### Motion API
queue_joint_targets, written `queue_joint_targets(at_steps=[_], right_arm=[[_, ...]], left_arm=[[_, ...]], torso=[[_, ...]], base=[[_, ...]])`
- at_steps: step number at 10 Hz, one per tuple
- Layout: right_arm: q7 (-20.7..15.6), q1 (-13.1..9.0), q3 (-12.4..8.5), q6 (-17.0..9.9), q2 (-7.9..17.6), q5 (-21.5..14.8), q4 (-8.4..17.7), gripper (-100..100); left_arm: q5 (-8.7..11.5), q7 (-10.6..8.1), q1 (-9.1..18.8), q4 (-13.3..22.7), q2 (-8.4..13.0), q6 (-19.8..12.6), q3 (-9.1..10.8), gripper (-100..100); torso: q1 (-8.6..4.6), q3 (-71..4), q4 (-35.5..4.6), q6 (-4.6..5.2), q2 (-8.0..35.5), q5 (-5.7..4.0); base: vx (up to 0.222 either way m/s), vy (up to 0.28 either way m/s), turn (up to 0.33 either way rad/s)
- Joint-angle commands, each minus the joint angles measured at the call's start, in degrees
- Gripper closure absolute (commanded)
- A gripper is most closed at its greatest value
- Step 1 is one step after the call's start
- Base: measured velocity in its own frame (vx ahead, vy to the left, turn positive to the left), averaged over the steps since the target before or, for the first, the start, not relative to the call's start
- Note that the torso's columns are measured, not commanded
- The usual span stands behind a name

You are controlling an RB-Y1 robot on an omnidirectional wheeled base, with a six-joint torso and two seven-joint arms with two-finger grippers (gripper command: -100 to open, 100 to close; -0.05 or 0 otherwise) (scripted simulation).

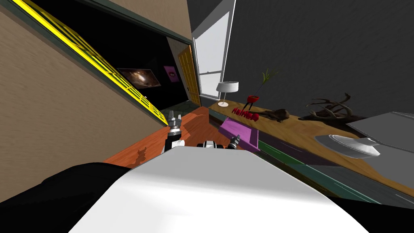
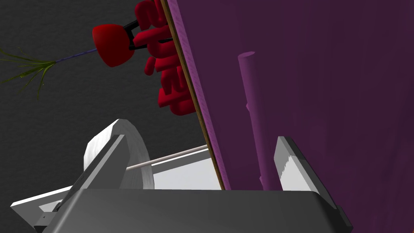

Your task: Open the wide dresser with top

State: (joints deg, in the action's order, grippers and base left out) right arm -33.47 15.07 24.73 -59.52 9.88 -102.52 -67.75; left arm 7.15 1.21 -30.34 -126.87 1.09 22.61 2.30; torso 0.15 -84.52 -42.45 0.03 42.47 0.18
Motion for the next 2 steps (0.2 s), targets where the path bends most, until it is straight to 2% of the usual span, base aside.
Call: queue_joint_targets(at_steps=[1,2], right_arm=[[-0.01,0.05,0.02,0.07,-0.02,0.03,0.07,0],[-0.01,0.09,0.04,0.13,-0.04,0.06,0.12,0]], left_arm=[[0.00,0.00,0.00,0.00,0.00,0.00,0.00,0],[0.00,0.00,0.00,0.00,0.00,0.00,0.00,0]], torso=[[-0.04,-0.01,0.04,-0.01,-0.04,-0.05],[-0.07,-0.02,0.07,-0.01,-0.07,-0.08]], base=[[0.000,0.000,0.000],[0.000,0.000,0.000]])
